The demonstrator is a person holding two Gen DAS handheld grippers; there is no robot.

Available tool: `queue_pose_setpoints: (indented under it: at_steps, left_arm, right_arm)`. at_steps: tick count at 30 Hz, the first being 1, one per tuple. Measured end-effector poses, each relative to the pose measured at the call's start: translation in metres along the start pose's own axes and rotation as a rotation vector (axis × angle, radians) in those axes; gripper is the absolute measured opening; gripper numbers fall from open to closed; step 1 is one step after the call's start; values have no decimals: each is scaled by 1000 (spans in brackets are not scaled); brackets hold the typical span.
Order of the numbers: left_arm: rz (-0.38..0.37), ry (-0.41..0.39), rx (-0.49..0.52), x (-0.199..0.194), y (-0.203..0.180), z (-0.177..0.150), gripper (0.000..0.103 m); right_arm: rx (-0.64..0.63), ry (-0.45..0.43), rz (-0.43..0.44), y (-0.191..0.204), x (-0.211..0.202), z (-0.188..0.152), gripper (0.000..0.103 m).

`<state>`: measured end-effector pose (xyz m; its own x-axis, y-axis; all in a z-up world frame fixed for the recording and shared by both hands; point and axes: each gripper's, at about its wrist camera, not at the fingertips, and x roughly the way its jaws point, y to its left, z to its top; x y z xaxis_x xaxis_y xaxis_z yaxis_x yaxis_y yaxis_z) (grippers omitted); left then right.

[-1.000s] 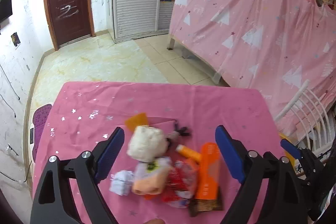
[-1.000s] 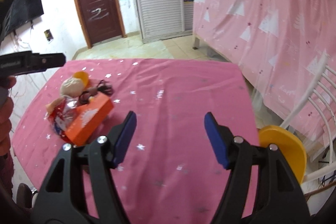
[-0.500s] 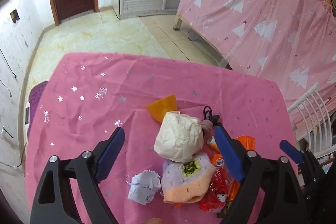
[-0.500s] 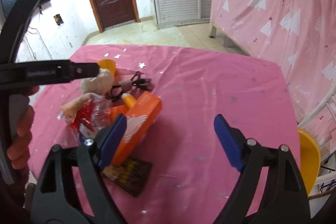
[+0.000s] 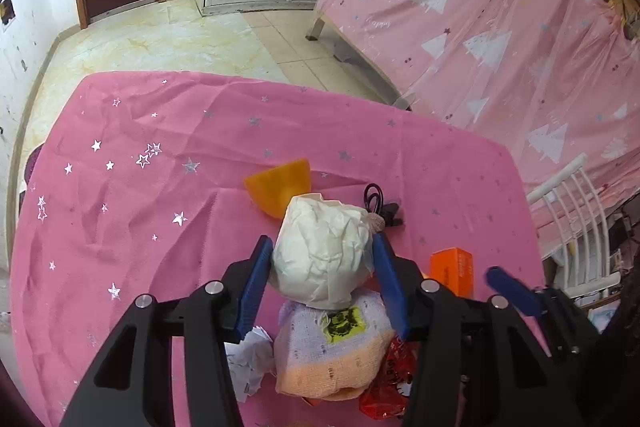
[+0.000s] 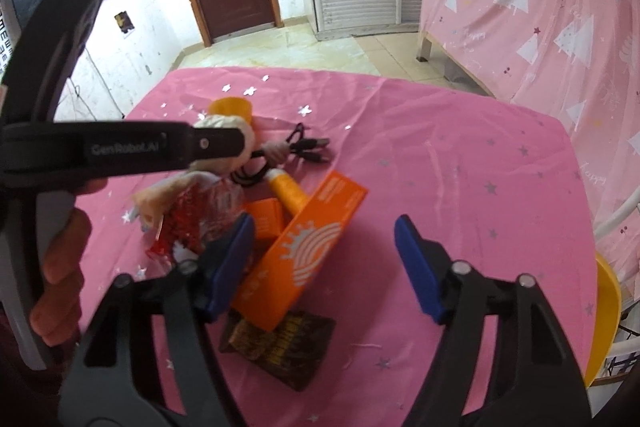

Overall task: Collect trash
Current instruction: 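Grasp the white crumpled bag with the left gripper while the right grasps the orange box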

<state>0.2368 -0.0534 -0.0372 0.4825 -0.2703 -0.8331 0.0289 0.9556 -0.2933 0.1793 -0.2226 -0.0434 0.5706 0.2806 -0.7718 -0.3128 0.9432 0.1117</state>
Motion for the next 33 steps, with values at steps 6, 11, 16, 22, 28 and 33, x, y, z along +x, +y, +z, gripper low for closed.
queue_pose_setpoints:
  at_steps: [6,11,16,22,28,33]
  left_arm:
    - [-26,-58,6,-25,-3,-3,45]
    - [-27,-90,24,-44,-12,-4,45]
    - [-23,-109,34,-54,-18,-8,45]
    - [-2,-124,47,-64,-23,-9,45]
    - [15,-127,68,-65,-38,-13,45]
    - [13,-112,94,-60,-55,-16,45]
  right_arm:
    - [22,21,35,-1,8,-3,54]
    - [12,22,71,0,4,-7,41]
    - [3,-4,84,0,-4,-11,22]
    - [14,-36,41,-10,-16,-13,22]
    - [35,-48,0,-29,-22,-15,22]
    - [63,-69,-16,-49,-31,-16,22]
